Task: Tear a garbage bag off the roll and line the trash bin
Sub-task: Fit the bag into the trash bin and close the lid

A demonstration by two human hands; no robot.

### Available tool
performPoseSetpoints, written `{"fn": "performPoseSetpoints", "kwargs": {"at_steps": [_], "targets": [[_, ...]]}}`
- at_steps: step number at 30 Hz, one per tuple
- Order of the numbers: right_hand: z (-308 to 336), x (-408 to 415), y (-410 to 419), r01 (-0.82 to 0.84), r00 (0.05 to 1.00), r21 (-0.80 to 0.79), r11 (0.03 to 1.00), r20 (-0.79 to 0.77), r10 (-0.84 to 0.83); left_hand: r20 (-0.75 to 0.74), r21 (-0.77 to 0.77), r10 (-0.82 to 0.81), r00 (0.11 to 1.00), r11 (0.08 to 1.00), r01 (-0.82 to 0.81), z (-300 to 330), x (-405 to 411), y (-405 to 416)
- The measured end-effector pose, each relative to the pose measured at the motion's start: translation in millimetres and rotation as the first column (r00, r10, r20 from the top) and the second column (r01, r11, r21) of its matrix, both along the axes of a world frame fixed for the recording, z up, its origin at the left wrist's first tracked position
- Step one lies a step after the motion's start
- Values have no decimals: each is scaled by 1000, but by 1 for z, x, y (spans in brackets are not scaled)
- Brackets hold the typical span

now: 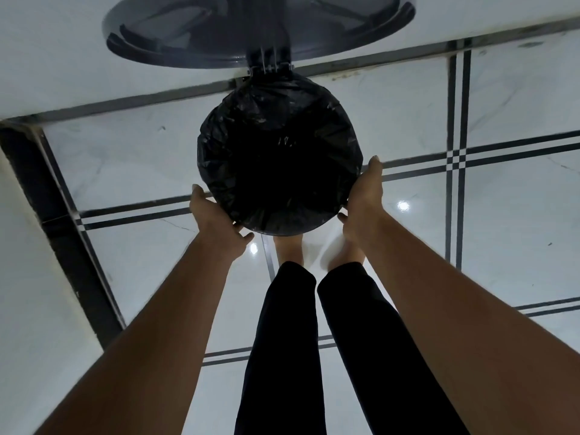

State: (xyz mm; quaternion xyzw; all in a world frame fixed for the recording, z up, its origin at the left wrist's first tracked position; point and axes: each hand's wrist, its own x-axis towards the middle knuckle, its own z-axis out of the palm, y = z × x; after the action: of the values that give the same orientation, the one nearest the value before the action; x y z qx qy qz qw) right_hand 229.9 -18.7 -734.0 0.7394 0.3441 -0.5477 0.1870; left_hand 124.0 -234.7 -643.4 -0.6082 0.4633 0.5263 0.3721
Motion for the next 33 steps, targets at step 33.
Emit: {"fn": "performPoseSetpoints", "kwargs": {"at_steps": [33], "targets": [[36,3,-20,-304,937,318,898,-69,342,-16,-493,-912,-410,-349,797,-149,-18,80]]}}
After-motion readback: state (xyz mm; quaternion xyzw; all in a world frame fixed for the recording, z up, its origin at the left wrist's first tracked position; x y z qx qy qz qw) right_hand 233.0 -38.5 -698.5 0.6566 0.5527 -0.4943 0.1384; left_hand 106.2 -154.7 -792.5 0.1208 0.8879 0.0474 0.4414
